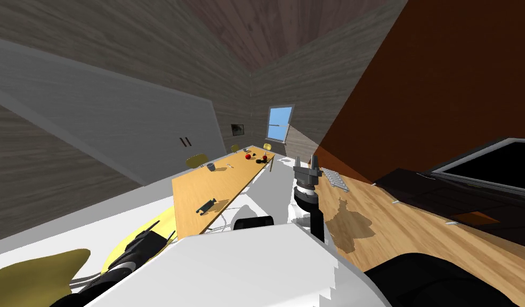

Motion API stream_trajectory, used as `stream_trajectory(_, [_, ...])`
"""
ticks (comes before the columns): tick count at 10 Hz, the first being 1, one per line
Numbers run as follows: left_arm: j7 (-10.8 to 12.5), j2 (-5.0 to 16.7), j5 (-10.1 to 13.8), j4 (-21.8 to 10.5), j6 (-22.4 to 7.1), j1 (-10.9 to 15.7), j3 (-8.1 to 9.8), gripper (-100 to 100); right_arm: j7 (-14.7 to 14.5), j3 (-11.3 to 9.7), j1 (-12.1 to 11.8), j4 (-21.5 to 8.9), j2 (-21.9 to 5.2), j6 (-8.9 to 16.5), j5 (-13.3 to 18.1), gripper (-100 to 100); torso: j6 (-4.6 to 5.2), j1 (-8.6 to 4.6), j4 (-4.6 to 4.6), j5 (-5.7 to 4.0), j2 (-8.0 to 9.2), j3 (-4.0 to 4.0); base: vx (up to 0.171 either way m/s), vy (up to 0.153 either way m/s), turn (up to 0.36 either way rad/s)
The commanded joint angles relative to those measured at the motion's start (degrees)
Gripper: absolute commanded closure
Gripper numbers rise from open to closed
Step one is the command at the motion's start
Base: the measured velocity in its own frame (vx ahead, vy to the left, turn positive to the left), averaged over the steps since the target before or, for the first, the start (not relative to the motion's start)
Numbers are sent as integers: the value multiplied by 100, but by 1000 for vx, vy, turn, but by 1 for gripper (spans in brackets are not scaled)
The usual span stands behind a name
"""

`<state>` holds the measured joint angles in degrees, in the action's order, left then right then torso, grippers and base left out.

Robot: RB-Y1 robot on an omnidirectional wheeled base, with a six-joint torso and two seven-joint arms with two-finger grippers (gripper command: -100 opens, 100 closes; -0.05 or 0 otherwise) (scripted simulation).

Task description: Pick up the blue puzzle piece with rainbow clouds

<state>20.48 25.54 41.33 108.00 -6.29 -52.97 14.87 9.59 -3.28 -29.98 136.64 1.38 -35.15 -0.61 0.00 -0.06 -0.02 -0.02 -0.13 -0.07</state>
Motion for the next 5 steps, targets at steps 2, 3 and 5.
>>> stream_trajectory(2, [113,114,291,-195,-414,-160,128,-100,0,0,-1,0,0,0,0,0,-3,1,0,0,2,1,40,-13,-150])
stream_trajectory(3, [176,180,475,-314,-567,-259,212,-100,0,0,0,0,0,0,0,0,0,2,0,1,-1,0,64,-27,-287])
stream_trajectory(5, [236,241,650,-429,-921,-350,293,-100,0,1,-1,0,0,0,0,0,-5,0,-1,0,-3,-2,53,-8,-138])
